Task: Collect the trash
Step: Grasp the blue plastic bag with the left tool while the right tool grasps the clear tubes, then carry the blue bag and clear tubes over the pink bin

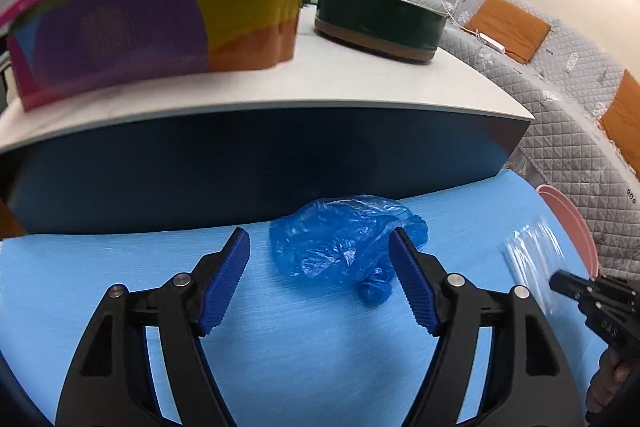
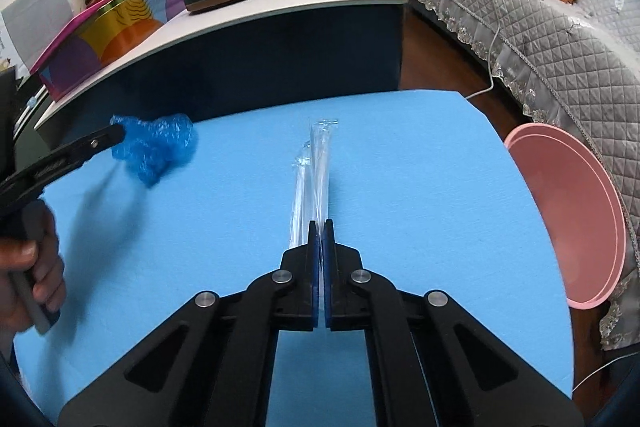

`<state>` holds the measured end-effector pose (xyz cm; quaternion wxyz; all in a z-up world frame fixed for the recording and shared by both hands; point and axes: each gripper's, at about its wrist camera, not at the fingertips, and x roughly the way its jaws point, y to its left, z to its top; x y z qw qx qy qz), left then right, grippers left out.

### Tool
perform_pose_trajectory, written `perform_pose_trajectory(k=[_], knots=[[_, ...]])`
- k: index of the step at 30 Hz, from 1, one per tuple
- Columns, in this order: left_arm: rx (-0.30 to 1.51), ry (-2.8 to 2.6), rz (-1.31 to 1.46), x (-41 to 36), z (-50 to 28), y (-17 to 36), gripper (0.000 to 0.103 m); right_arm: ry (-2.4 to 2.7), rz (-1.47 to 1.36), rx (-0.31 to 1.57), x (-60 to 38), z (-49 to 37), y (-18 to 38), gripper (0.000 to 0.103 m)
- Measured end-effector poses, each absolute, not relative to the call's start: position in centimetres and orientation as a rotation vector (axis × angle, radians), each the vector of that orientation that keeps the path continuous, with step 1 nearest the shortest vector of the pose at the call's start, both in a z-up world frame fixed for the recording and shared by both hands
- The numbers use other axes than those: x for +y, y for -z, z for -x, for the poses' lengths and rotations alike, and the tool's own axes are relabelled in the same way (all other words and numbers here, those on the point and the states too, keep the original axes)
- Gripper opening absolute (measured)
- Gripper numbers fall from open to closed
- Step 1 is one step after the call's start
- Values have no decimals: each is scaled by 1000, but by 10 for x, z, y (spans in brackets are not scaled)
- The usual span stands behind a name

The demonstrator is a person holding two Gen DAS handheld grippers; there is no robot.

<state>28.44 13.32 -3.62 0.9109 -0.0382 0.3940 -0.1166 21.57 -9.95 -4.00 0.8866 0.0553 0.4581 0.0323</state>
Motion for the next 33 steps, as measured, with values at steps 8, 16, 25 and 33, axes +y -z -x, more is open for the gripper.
perform_pose_trajectory(k=[8, 16, 25, 33], knots=[[860, 279, 44, 113, -291, 48, 49, -93, -126, 957, -123, -201, 33, 2], [887, 291, 39, 108, -281, 46, 3, -84, -153, 924, -146, -185, 14, 1], [835, 298, -9, 87, -250, 21, 2, -61, -204, 860, -180, -162, -14, 1], [754, 306, -8, 62, -209, -13, 2, -60, -234, 798, -207, -146, -38, 1]])
